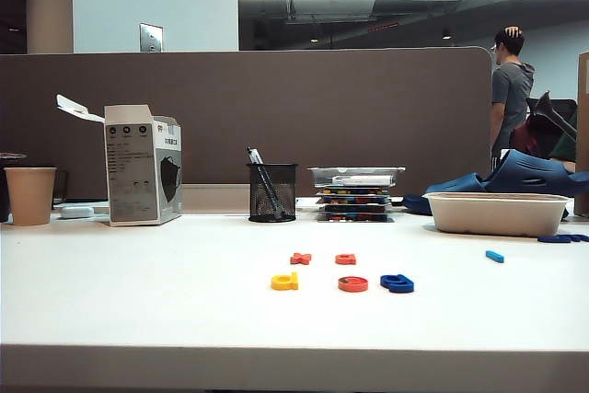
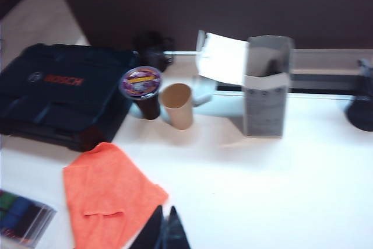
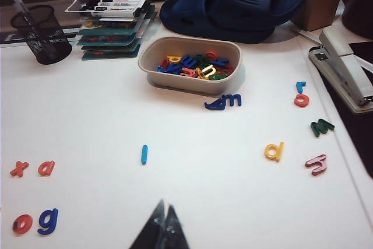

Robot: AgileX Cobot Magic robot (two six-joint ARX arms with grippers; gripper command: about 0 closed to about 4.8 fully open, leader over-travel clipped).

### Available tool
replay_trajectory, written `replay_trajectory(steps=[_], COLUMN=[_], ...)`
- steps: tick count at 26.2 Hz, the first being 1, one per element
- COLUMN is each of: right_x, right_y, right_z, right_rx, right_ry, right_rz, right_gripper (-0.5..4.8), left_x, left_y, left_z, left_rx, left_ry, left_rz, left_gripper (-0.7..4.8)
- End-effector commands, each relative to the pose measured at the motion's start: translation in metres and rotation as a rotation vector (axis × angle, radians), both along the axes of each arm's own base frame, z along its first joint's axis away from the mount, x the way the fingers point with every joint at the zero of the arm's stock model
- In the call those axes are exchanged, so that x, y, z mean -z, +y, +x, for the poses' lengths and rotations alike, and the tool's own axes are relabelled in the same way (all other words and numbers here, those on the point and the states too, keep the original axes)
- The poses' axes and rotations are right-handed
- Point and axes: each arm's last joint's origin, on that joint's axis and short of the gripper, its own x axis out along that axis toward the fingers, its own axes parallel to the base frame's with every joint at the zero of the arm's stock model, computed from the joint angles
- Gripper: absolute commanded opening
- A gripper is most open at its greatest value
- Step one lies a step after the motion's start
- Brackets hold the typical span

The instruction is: Select the appropriate letters from the row of letter magnets placed on the table to arrange into the word "dog".

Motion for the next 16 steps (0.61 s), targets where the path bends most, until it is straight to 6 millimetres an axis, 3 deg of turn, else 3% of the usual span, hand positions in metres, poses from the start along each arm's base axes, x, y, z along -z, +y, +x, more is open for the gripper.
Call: replay_trajectory(steps=[1,6,11,16], right_x=[0.002,0.008,0.027,0.045], right_y=[0.002,0.002,0.0,-0.001], right_z=[-0.001,0.002,0.011,0.016], right_rx=[-0.044,-0.067,-0.059,-0.077], right_ry=[-0.066,-0.083,-0.142,-0.219], right_rz=[0.033,0.048,0.038,0.034], right_gripper=[-0.01,-0.02,-0.02,-0.02], left_x=[0.013,0.044,0.089,0.113], left_y=[0.003,0.008,0.015,0.017], left_z=[-0.02,-0.066,-0.123,-0.147], left_rx=[0.014,0.046,0.05,0.102], left_ry=[-0.014,-0.089,-0.209,-0.315], left_rz=[-0.028,-0.074,-0.09,-0.113], left_gripper=[-0.06,-0.06,-0.05,-0.05])
